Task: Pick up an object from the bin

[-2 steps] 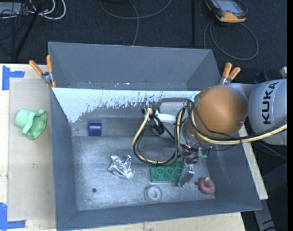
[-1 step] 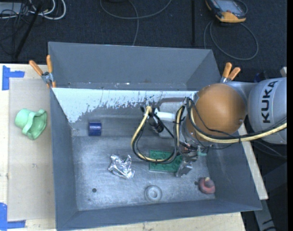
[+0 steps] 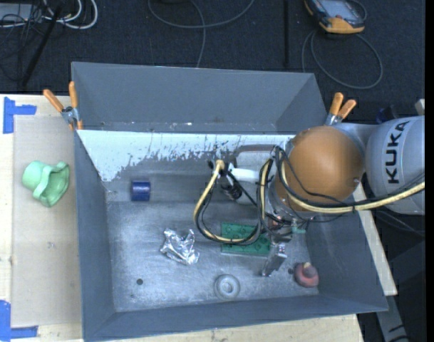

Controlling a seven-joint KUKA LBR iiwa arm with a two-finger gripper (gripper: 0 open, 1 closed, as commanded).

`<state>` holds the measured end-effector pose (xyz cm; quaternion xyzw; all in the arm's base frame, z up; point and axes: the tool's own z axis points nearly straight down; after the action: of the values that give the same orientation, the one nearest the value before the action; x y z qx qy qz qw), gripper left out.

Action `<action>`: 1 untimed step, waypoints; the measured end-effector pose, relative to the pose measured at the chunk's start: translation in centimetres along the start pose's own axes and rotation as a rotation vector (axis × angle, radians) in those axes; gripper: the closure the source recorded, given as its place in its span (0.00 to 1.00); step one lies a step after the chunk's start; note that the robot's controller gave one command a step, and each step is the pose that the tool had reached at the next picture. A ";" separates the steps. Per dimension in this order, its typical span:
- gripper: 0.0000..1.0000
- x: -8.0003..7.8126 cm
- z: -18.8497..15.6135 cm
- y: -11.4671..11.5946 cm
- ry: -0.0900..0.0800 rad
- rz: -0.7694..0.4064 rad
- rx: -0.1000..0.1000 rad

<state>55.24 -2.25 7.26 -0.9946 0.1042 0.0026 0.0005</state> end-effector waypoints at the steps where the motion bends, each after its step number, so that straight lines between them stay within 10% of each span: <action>1: 0.00 0.4 0.1 -2.6 0.003 0.038 -0.003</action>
Offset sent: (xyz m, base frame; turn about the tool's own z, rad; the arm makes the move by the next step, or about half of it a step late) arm 0.0090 0.0240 -0.0026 0.0354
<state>56.19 0.20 7.11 -0.9924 0.1230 0.0013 -0.0011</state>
